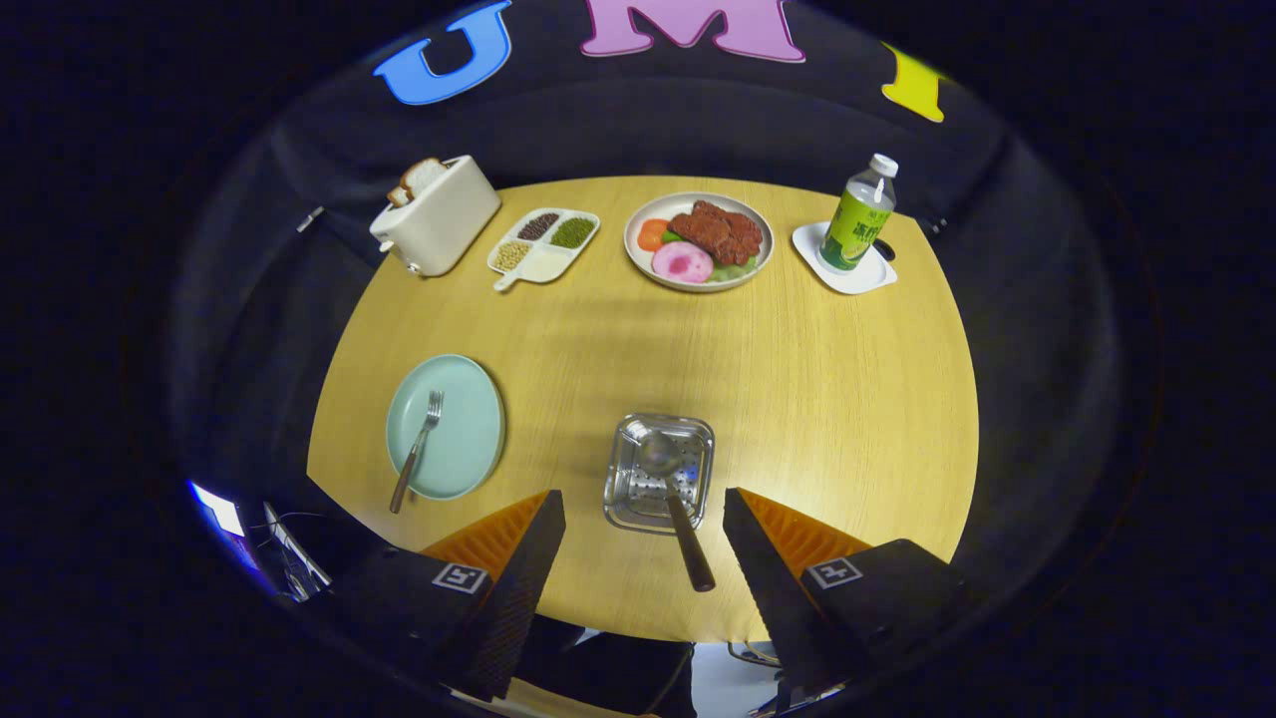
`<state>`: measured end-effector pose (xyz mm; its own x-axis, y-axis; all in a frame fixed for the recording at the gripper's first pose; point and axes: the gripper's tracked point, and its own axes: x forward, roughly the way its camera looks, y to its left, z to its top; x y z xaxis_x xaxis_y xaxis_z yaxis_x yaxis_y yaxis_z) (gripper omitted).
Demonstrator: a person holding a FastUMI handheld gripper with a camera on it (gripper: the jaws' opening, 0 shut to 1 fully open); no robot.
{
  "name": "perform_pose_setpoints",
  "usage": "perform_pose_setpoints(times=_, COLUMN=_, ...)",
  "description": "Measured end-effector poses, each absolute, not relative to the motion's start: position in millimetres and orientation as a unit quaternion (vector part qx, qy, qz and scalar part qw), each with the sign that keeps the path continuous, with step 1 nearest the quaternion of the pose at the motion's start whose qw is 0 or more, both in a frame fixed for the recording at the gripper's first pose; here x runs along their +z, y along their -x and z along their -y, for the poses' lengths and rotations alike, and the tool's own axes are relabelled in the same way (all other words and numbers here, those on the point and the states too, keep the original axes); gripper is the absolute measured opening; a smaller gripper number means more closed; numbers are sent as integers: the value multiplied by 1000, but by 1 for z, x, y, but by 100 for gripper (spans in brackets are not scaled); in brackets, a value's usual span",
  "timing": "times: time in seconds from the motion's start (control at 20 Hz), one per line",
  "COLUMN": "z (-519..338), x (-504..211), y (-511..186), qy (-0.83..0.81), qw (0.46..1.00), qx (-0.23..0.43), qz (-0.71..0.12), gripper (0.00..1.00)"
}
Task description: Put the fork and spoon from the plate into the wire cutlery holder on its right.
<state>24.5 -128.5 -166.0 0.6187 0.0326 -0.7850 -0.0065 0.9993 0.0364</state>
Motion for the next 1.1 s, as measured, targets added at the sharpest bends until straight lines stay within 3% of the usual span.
perform_pose_setpoints(times=0.55, z=-20, x=-154, y=-24, qy=18, qw=913, qx=94, qz=-397, gripper=99)
perform_pose_setpoints(times=1.1, z=-126, x=-260, y=-47, qy=8, qw=884, qx=102, qz=-456, gripper=100)
